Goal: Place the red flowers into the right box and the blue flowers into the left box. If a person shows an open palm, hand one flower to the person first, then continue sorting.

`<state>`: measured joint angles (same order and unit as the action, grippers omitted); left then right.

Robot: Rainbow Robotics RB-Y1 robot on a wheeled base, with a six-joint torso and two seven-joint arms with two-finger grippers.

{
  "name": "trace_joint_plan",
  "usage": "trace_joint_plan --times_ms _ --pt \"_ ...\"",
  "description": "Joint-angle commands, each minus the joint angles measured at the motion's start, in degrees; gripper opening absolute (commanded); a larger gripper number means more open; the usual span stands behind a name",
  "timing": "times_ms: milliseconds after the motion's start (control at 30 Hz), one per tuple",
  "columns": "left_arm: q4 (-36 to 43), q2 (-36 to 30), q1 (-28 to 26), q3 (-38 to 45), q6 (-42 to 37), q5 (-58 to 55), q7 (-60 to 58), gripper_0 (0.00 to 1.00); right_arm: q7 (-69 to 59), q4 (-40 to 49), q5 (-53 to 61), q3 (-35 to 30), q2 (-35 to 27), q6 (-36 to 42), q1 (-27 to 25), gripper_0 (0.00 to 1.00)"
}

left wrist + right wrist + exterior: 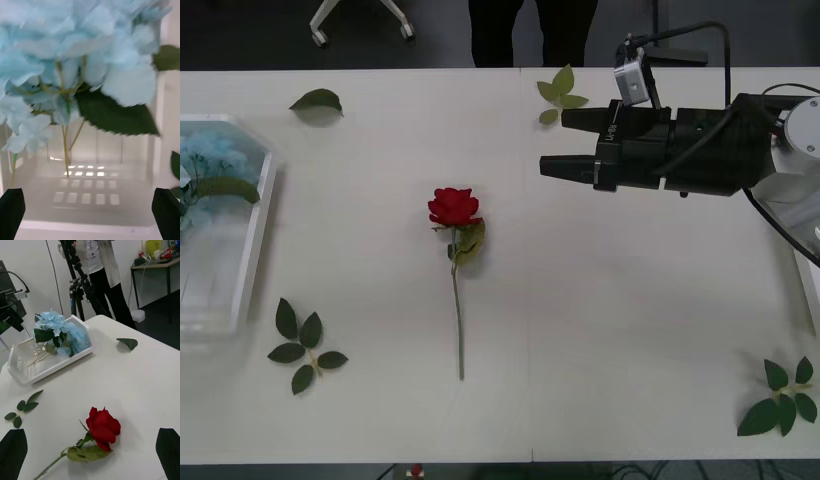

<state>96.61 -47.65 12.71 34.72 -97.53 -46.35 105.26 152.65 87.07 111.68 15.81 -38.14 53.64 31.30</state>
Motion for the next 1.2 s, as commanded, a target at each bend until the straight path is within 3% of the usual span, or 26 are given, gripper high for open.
trace_joint_plan --times_ms 33,300,633,933,1200 --pt "5.70 -1.83 4.16 -5.10 -1.00 -2.61 -12.71 0.98 0.80 1.26 0.12 -0.51 -0.79 -0.56 0.78 1.00" --pt "16.51 6.52 7.85 -14.50 0.76 -1.11 -26.77 1.00 1.16 1.26 0.12 -0.51 -0.88 -0.64 0.87 1.00" --pt "23.80 18.03 7.24 -30.33 5.95 10.14 -28.79 1.00 1.86 1.26 0.12 -0.51 -0.88 -0.64 0.96 1.00" --pt "23.63 21.72 4.87 -47.90 16.58 24.73 -31.96 1.00 2.35 1.44 0.12 -0.60 -0.88 -0.64 0.87 1.00" --pt "16.51 22.69 4.25 -57.83 28.54 31.85 -35.82 1.00 2.35 1.44 0.12 -0.69 -0.88 -0.12 0.87 1.00"
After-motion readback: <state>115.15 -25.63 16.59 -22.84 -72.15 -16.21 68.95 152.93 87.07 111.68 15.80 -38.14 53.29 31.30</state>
